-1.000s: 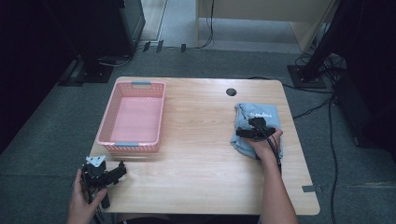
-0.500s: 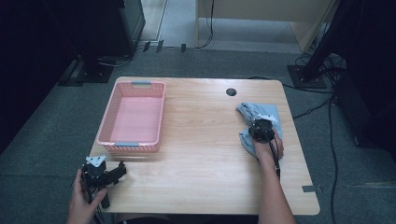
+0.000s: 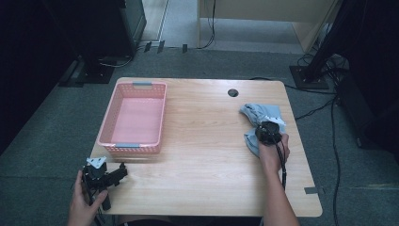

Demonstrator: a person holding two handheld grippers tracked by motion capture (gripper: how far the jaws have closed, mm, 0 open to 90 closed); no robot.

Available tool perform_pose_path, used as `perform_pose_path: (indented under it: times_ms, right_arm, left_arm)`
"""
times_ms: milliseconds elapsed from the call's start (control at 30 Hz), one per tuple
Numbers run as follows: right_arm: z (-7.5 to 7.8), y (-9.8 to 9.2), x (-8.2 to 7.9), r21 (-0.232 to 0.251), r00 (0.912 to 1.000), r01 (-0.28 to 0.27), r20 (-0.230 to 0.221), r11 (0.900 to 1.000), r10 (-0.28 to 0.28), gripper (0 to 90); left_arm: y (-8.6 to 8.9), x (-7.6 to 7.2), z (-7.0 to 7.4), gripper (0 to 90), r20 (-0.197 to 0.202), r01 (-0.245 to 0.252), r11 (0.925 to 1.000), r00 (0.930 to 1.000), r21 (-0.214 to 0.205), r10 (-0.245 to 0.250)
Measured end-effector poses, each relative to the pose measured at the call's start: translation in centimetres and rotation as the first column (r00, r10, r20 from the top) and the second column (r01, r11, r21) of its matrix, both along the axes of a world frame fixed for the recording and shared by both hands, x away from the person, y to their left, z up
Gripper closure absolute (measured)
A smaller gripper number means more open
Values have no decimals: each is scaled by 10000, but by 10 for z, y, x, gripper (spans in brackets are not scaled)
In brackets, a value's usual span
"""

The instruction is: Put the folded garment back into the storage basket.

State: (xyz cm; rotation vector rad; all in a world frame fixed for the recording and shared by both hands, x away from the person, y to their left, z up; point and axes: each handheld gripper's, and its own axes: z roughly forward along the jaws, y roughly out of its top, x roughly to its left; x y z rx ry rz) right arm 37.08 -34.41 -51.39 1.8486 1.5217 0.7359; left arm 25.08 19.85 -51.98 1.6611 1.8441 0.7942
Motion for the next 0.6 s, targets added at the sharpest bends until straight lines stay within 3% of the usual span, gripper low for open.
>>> perform_pose_path:
  times_ms: [100,233,333,600]
  right_arm:
    - [8,2,-4,-26,9992,220,339,9998,-219,680]
    - [19,6,-9,227,9967,-24,815,9997,5,680]
    - [27,11,-10,121,9956,-289,893,9995,277,680]
    - [39,16,-11,415,9925,-595,1098,9974,546,678]
  left_arm:
    - [0,0,0,82,2,-2,10000,10000,0,2]
    - [0,0,0,83,1,-1,10000,10000,2,1]
    - [0,0,0,83,0,0,10000,10000,0,0]
    - [0,0,0,83,4,-1,10000,10000,-1,1]
